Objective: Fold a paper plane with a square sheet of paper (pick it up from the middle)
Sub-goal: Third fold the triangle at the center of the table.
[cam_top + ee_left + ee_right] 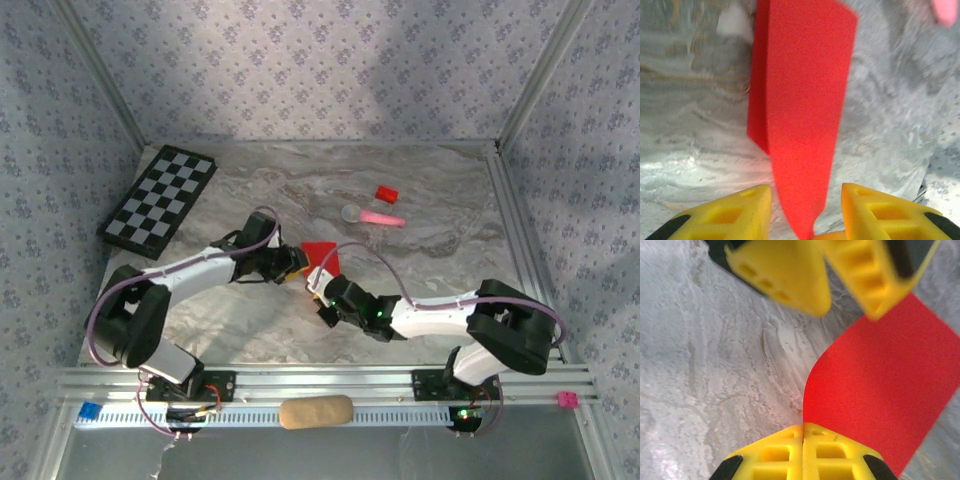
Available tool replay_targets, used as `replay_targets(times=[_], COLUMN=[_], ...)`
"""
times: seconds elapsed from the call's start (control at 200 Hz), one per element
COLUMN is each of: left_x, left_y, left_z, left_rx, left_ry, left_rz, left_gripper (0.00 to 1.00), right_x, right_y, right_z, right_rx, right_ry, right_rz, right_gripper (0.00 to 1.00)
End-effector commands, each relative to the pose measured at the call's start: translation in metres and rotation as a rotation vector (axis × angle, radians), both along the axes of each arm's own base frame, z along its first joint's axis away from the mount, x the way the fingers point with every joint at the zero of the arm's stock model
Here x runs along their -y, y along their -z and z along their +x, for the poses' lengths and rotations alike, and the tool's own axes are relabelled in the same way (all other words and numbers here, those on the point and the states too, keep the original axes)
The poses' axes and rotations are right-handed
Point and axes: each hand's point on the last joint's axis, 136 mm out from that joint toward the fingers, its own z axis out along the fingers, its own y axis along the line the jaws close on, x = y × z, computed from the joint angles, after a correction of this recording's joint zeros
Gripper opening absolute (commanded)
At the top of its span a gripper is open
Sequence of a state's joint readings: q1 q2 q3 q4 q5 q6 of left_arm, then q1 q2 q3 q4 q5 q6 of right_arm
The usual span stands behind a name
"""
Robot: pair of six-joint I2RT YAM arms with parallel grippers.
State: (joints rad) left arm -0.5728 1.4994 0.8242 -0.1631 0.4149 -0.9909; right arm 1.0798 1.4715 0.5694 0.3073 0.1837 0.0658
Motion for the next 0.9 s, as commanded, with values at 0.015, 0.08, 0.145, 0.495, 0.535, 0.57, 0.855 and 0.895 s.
replay_targets(times=[0.015,0.08,0.145,0.495,0.535,0.57,0.855,0.895], left_x=[-0.003,0.004,0.015,0.054,0.058,0.061,0.059,0.058], left_y=[-0.03,-0.037,-0.039,-0.007,-0.001,0.003,0.045,0.05], left_z=[0.025,0.032,0.036,0.042,0.039,0.037,0.037,0.037], left_rx=[0.097,0.109,0.11,0.039,0.022,0.011,-0.019,-0.024], left_ry=[0.035,0.082,0.144,0.33,0.352,0.373,0.408,0.411], left_rz=[0.002,-0.004,-0.013,0.012,0.017,0.025,0.137,0.14], left_gripper=[0.41,0.39,0.36,0.2,0.2,0.19,0.12,0.12], right_x=[-0.011,-0.014,-0.016,-0.013,-0.012,-0.011,-0.007,-0.009], right_y=[-0.003,-0.008,-0.013,-0.019,-0.019,-0.018,-0.007,-0.007], right_z=[-0.02,-0.021,-0.021,-0.017,-0.016,-0.015,-0.014,-0.014], right_rx=[-0.234,-0.304,-0.359,-0.483,-0.49,-0.499,-0.605,-0.612], right_ry=[-0.069,-0.081,-0.091,-0.071,-0.065,-0.063,-0.067,-0.072], right_rz=[0.158,0.208,0.249,0.337,0.342,0.346,0.349,0.353], right_gripper=[0.0,0.0,0.0,0.0,0.0,0.0,0.01,0.01])
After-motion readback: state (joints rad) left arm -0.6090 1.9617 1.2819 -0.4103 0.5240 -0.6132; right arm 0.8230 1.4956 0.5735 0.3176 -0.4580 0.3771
